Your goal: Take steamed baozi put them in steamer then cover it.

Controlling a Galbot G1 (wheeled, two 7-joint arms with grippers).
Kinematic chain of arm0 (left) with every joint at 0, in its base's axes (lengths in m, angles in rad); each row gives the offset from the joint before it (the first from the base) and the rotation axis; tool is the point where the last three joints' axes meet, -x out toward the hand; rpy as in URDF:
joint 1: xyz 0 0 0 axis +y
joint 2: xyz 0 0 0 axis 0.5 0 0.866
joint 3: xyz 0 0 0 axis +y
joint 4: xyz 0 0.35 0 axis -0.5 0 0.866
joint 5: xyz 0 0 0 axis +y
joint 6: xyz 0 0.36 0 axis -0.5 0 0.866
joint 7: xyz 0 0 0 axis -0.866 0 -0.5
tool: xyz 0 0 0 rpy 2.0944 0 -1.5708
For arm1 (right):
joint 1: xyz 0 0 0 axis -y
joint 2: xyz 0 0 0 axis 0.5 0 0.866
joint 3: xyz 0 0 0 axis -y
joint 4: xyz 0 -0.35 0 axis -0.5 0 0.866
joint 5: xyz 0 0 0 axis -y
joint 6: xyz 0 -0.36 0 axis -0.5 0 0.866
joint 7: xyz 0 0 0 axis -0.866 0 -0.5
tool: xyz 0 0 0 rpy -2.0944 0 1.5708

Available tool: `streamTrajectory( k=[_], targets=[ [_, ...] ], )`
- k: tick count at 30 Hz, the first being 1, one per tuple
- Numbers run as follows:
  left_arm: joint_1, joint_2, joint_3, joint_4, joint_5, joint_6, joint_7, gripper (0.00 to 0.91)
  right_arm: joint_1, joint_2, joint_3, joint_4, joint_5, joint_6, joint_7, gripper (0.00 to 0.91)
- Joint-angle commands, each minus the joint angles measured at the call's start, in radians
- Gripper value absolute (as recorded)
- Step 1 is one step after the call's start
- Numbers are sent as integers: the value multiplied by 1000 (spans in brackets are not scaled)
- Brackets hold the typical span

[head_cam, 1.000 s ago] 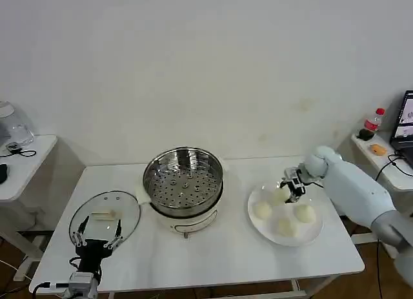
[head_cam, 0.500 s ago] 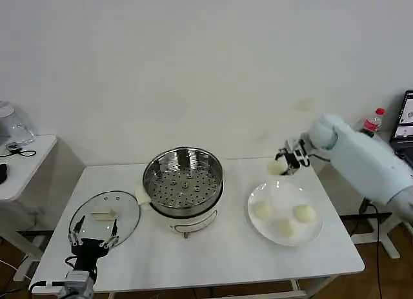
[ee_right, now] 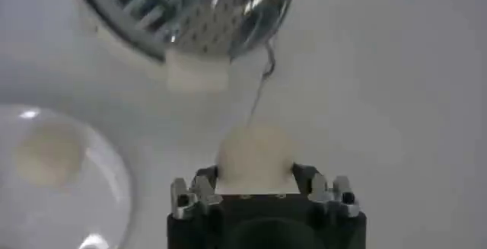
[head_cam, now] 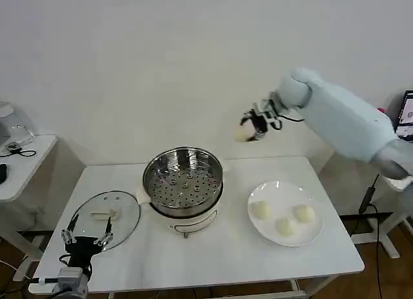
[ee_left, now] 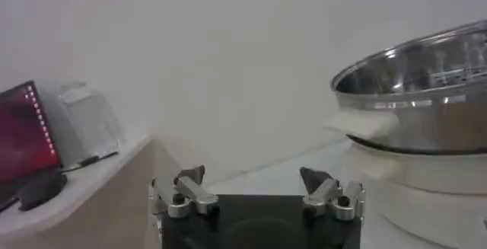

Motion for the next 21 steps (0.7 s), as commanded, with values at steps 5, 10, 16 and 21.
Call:
streamTrajectory(
  k=[5,10,16,21],
  targets=[
    [9,-4,-17,-11,-8,-2,0,907,-1,238,-157,-42,-45,125,34,695],
    [13,-9,-39,-14,-15,-5,-1,907,-61,267,-158,-77,-113,197,68,695],
    [17,-16,-42,-14,-15,-7,-1,907,-118,314,-132,-179,-251,323,133,695],
    [15,-19,-39,-12,-12,-7,-2,907,-153,360,-78,-288,-348,393,171,695]
  ],
)
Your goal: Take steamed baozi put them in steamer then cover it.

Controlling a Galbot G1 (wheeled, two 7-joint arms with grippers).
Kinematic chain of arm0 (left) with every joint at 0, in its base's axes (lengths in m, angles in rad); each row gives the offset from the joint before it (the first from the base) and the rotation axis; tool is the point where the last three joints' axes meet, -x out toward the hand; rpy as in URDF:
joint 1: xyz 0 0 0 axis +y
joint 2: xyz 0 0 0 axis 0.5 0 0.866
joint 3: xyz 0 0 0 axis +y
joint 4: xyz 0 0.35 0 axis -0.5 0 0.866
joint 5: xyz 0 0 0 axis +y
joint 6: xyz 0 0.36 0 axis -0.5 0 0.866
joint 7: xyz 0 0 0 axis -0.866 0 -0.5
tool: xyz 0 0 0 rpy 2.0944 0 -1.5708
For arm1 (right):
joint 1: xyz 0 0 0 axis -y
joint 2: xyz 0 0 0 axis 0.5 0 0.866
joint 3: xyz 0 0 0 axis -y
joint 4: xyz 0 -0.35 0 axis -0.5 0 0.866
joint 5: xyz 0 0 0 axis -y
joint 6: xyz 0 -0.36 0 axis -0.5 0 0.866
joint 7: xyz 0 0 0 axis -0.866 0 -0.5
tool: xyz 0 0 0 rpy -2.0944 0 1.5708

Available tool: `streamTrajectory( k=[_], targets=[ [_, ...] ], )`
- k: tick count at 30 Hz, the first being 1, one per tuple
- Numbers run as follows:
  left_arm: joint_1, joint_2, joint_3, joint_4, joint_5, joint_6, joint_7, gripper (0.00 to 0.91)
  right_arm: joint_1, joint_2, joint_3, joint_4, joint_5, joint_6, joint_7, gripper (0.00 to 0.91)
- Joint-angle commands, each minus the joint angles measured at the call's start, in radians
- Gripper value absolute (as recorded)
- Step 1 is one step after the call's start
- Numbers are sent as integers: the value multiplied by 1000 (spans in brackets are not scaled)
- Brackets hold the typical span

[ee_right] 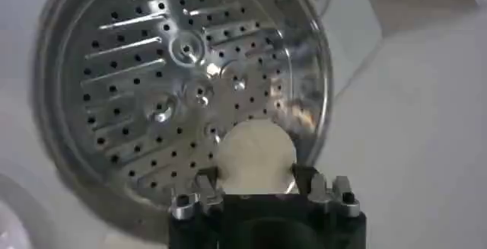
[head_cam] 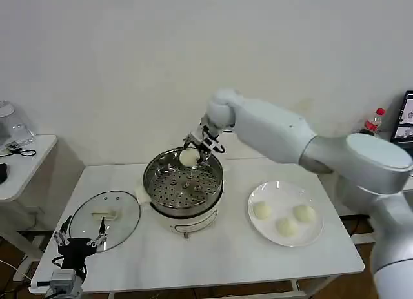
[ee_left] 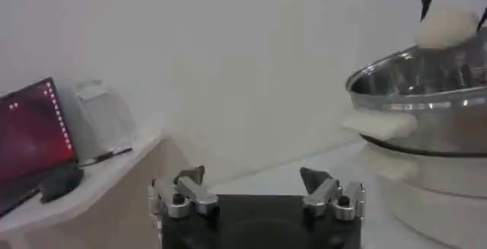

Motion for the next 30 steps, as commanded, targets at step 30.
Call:
streamTrajectory(
  k=[30],
  targets=[
    [-7,-6,9,0,3,0,-2,907,-48,103,104,-196,-217,235,121,907]
  ],
)
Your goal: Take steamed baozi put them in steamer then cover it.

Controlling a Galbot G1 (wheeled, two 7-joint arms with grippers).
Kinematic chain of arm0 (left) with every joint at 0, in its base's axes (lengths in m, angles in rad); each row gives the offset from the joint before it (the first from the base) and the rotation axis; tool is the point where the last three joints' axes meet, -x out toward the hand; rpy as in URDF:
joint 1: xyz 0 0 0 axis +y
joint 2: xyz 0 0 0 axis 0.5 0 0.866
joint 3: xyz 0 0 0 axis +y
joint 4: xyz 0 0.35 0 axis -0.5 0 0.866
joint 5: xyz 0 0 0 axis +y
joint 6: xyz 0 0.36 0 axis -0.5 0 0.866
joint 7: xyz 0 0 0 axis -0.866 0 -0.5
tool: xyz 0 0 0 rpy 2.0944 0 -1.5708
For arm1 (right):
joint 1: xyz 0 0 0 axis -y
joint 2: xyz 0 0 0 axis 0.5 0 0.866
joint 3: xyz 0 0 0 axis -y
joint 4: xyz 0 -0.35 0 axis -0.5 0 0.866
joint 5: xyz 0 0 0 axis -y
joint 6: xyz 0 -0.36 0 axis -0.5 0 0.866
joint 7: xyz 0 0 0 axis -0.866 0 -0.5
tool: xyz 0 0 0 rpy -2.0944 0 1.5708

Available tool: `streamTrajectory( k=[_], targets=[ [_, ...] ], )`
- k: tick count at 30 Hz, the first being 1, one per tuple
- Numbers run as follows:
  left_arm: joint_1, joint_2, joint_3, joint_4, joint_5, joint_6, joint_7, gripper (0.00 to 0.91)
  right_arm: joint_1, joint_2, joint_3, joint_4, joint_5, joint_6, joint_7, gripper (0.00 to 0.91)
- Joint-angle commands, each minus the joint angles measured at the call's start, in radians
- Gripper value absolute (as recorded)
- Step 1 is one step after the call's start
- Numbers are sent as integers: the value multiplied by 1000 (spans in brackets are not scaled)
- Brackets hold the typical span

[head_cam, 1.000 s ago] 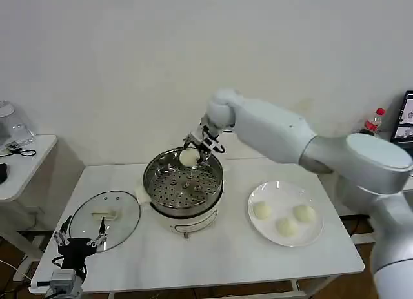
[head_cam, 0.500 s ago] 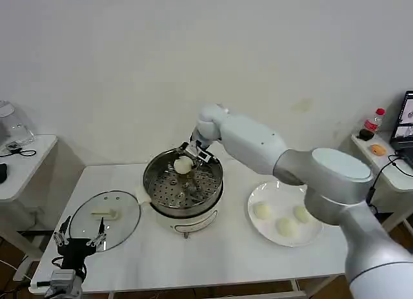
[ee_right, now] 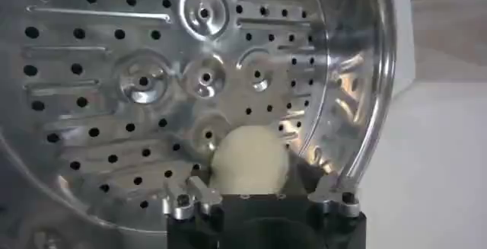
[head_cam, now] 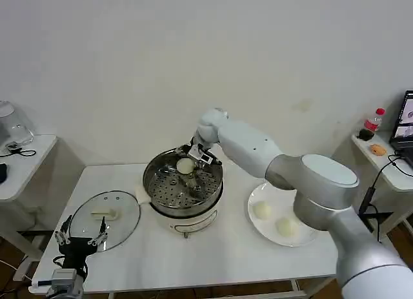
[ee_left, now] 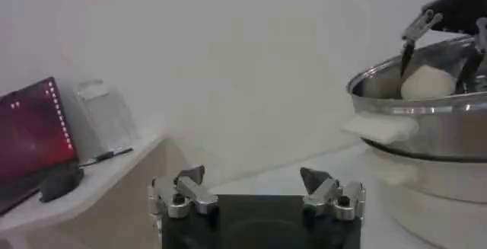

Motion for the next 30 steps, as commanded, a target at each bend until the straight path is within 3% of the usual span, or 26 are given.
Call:
streamTrajectory(
  k=[1,8,12,21,26,30],
  targets=[
    [-2,1,2,0,1,2,0,907,66,-45,-22,91,114,-47,-28,907],
    [-11,12,18,-7,-3,9,1,907,236,-238,-151,337,346,-298,-68,907],
    [-9,41,17,-9,-22,15,4,907,294,-368,-191,466,400,-406,-64,907],
    [-20,57,61,-13,-14,24,5,907,217,-734,-211,689,435,-545,-63,907],
    [-27,52,93,-8,7,25,4,907,93,-899,-179,793,455,-597,-65,907],
    [-30,49,112,-5,18,25,3,907,12,-983,-135,844,462,-611,-76,907]
  ],
)
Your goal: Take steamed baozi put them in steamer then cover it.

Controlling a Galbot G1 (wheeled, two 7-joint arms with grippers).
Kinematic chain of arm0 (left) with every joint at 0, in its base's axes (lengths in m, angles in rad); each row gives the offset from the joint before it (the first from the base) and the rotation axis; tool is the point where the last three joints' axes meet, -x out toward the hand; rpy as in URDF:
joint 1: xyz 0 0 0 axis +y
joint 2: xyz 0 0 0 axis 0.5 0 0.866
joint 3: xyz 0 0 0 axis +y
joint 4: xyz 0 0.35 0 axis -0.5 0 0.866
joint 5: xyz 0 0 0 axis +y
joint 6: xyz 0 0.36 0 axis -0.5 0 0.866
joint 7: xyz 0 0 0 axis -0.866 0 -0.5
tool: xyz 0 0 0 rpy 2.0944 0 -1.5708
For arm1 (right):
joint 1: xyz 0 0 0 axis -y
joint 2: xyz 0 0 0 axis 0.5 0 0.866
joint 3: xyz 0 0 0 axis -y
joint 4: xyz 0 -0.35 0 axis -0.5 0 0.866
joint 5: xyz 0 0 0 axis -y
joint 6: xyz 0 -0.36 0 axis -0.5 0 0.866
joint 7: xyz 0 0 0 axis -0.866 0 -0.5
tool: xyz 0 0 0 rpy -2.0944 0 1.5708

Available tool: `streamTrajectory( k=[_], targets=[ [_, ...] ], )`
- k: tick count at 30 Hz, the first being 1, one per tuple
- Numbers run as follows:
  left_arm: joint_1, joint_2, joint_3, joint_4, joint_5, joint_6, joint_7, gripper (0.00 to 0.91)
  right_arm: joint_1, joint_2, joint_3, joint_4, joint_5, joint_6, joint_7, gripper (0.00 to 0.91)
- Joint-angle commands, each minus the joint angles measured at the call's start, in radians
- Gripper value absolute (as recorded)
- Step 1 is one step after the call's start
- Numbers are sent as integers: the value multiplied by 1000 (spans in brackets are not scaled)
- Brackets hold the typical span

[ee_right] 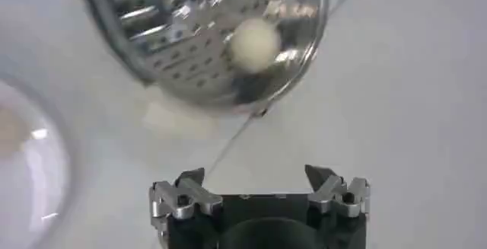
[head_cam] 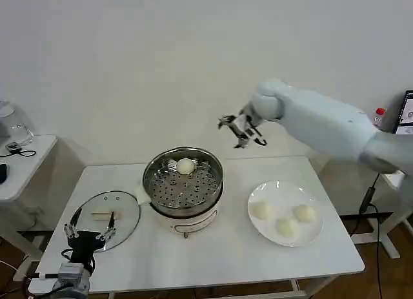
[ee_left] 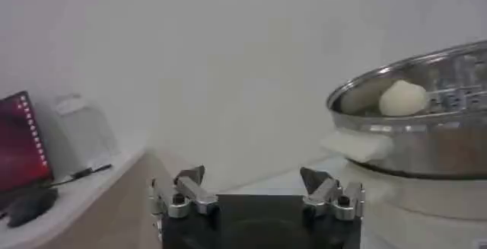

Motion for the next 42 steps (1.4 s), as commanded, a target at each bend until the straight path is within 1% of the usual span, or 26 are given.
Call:
streamTrajectory(
  k=[1,5,8,14,18,23,28,35,42],
  targets=[
    [-2,6,51,4,18,1,0,907,-160,-334,44,227,53,-118,-17,907],
    [2,7,52,-1,19,0,0,907,-233,-363,77,252,61,-125,-41,907],
    [6,8,48,-7,19,0,0,907,-264,-351,95,240,45,-117,-48,907],
    [9,5,40,-18,23,4,0,907,-320,-257,110,169,59,-150,-43,907],
    [10,3,26,-17,21,6,0,907,-331,-203,101,135,76,-177,-55,907],
    [10,1,15,-14,18,8,0,907,-338,-148,92,85,63,-192,-81,907],
    [4,2,9,-1,15,8,1,907,-368,-84,113,4,4,-185,-67,907],
    [1,5,2,9,12,8,1,907,-417,-24,139,-69,-14,-187,-69,907],
    [-2,4,-2,16,9,7,1,907,-425,6,150,-117,-42,-187,-77,907]
  ],
)
